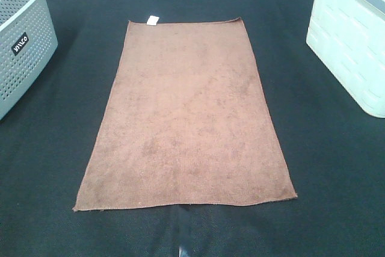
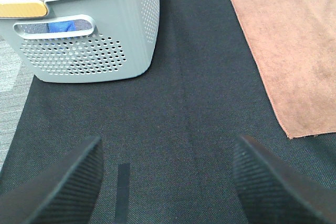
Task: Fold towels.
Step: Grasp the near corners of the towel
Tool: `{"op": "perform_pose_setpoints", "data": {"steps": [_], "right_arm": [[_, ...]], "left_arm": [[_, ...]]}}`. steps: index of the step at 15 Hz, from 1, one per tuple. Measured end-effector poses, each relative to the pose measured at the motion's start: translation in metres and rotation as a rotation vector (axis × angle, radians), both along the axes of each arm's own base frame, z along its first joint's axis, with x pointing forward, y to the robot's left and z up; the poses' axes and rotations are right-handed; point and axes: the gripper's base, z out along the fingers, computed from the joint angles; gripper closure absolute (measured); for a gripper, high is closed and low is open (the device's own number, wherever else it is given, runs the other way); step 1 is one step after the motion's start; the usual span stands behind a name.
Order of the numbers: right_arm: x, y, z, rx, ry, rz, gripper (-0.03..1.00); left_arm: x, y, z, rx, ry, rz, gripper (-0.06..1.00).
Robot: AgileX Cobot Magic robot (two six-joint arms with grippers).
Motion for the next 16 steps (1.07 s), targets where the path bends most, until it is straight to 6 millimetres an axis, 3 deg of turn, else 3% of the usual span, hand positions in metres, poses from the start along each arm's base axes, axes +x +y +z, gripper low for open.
{"op": "perform_pose_setpoints", "data": {"steps": [16], "right_arm": [[0.0002, 0.0, 0.0, 0.0, 0.001, 0.0, 0.02]], "left_arm": [[0.0, 0.0, 0.0, 0.0, 0.0, 0.0, 0.28]]}}
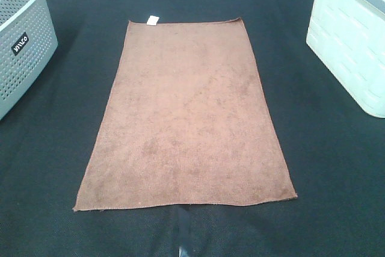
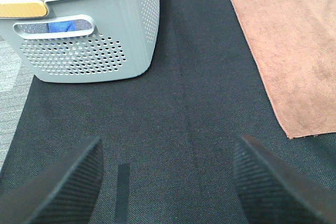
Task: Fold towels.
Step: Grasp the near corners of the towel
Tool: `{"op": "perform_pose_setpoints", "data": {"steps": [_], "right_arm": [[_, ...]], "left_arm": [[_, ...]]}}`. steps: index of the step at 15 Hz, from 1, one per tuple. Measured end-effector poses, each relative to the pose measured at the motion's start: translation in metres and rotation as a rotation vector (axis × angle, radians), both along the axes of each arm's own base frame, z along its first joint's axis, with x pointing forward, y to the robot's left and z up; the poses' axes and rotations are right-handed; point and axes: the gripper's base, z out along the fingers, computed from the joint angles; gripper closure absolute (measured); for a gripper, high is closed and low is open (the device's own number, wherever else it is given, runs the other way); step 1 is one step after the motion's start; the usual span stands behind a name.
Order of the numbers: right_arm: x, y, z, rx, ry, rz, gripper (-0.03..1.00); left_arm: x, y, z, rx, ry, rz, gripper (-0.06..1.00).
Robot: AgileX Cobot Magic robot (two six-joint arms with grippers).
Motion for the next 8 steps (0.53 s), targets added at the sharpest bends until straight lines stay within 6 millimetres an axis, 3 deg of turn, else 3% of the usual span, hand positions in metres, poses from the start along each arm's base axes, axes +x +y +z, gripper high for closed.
{"op": "perform_pose_setpoints", "data": {"steps": [3, 5, 6, 7, 8], "right_arm": [[0.012, 0.001, 0.007, 0.065, 0.031, -0.027, 0.02], [0.034, 0.002, 0.016, 0.115, 0.048, -0.044, 0.02], [0.053, 0.003, 0.019, 0.129, 0.068, -0.05, 0.02], [0.053, 0.003, 0.019, 0.129, 0.068, -0.05, 0.02], [0.066, 0.004, 0.018, 0.139, 0.1, -0.052, 0.02]], "left_arm": [[0.008, 0.0, 0.014, -0.008, -0.09, -0.001, 0.28], [0.027, -0.002, 0.021, -0.036, -0.14, -0.013, 0.28], [0.051, -0.005, 0.018, -0.093, -0.134, -0.025, 0.28], [0.051, -0.005, 0.018, -0.093, -0.134, -0.025, 0.28], [0.069, -0.008, 0.015, -0.162, -0.105, -0.03, 0.28]]}}
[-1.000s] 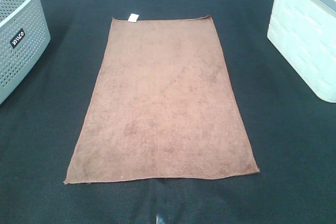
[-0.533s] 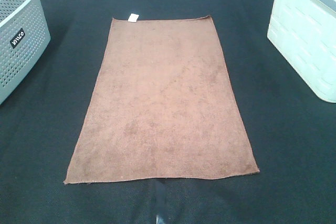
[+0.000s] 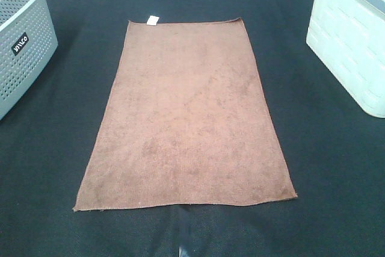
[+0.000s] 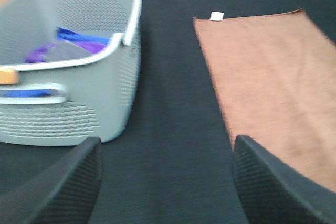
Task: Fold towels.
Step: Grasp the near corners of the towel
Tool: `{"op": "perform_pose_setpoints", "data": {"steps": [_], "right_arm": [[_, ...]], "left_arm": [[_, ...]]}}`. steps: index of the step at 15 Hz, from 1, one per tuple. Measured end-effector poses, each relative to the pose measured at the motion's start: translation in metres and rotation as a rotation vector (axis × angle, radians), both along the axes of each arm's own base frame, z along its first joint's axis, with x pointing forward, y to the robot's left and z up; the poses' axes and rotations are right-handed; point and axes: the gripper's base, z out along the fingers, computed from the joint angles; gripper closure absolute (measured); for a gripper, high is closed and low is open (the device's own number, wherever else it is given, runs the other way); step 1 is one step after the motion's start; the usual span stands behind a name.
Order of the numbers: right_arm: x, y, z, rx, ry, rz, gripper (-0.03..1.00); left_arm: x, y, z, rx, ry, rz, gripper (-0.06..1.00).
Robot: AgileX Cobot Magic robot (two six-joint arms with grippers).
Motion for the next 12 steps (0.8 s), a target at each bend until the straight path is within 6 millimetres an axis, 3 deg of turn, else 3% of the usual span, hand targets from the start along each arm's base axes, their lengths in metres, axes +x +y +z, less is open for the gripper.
{"op": "perform_pose_setpoints", "data": {"steps": [3, 4, 6, 9, 12], "right_arm": [[0.042, 0.004, -0.01, 0.057, 0.13, -0.005, 0.02], [0.061, 0.007, -0.02, 0.103, 0.212, -0.01, 0.02], [0.086, 0.01, -0.035, 0.162, 0.308, -0.03, 0.03], [0.121, 0.012, -0.061, 0.194, 0.441, -0.048, 0.04], [0.158, 0.018, -0.08, 0.206, 0.551, -0.006, 0.05]], "left_arm": [[0.053, -0.008, -0.019, -0.246, 0.206, 0.008, 0.28], [0.077, -0.011, -0.037, -0.319, 0.341, 0.028, 0.28], [0.103, -0.015, -0.067, -0.358, 0.525, 0.029, 0.28], [0.131, -0.021, -0.11, -0.396, 0.717, 0.002, 0.28], [0.155, -0.028, -0.137, -0.441, 0.8, -0.069, 0.28]]}}
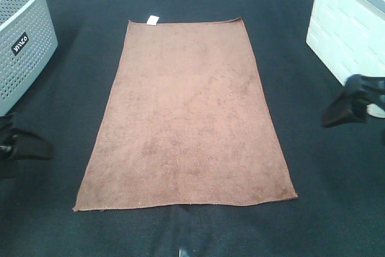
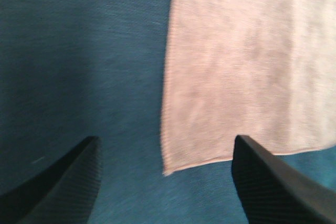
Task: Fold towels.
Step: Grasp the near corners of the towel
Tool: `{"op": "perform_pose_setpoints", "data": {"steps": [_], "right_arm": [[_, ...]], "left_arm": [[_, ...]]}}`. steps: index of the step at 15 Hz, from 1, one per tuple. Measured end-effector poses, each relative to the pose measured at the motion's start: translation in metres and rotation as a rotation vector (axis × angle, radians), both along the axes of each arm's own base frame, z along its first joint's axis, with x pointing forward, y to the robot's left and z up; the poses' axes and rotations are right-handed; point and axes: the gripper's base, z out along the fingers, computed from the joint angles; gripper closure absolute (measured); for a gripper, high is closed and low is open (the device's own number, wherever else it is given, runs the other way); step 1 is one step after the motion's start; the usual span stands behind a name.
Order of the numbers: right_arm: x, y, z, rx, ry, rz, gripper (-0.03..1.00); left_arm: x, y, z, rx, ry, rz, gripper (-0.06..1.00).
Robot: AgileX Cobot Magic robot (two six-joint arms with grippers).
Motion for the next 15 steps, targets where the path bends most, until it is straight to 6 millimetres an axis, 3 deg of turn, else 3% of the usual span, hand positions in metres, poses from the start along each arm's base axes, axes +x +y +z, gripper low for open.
{"op": "perform_pose_setpoints", "data": {"steps": [5, 8, 11, 15], "right_arm": [[0.028, 0.012, -0.068, 0.114, 0.234, 0.038, 0.07], [0.034, 0.016, -0.084, 0.15, 0.253, 0.063, 0.08], [0.037, 0.036, -0.103, 0.155, 0.255, 0.146, 0.11], [0.044, 0.042, -0.115, 0.16, 0.266, 0.111, 0.16]], "left_arm": [[0.029, -0.013, -0.042, -0.162, 0.104, -0.062, 0.28], [0.035, -0.02, -0.055, -0.17, 0.14, -0.093, 0.28], [0.042, -0.046, -0.068, -0.151, 0.176, -0.151, 0.28], [0.043, -0.06, -0.07, -0.12, 0.176, -0.148, 0.28]]}}
